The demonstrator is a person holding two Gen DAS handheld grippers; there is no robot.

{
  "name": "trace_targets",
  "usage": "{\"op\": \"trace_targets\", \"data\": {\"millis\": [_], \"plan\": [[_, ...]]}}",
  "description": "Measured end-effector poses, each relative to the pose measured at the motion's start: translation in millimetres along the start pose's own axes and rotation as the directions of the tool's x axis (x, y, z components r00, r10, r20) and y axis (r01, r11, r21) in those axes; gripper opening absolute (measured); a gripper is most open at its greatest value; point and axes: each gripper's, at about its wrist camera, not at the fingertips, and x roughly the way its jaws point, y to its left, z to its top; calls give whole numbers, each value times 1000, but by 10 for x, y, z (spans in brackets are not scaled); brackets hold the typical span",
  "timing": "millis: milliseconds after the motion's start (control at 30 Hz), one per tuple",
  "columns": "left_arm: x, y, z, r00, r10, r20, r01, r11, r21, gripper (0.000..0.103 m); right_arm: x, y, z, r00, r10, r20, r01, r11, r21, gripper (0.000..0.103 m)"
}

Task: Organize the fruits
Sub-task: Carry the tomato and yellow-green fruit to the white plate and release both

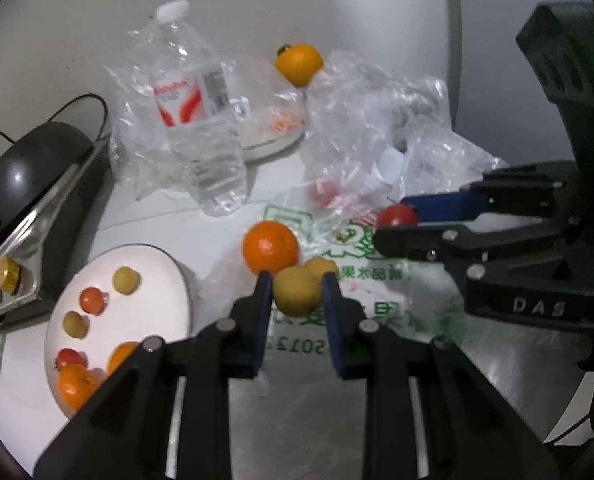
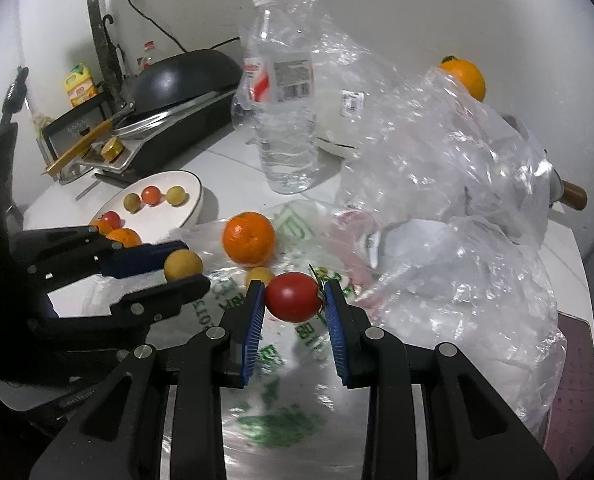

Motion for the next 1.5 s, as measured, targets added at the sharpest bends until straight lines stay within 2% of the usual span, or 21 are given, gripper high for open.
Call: {"op": "trace_targets", "data": {"millis": [367, 700, 1100, 1500], "plan": [[-343, 355, -99, 997, 30, 72, -28, 999, -26, 25, 27, 400, 174, 1000, 10, 18, -9, 999, -52, 33], [-470, 860, -342, 992, 107, 73, -100, 990, -99, 26, 169, 777, 271, 1000, 25, 4, -24, 994, -104, 33], [-391, 1339, -556, 985, 164, 53, -154, 976, -154, 26, 440, 1099, 386, 999, 31, -31, -35, 989, -146, 33], [-183, 1610, -593, 989, 142, 42, -132, 975, -179, 26, 785, 1284, 466, 997, 31, -71, -42, 985, -165, 33]]}}
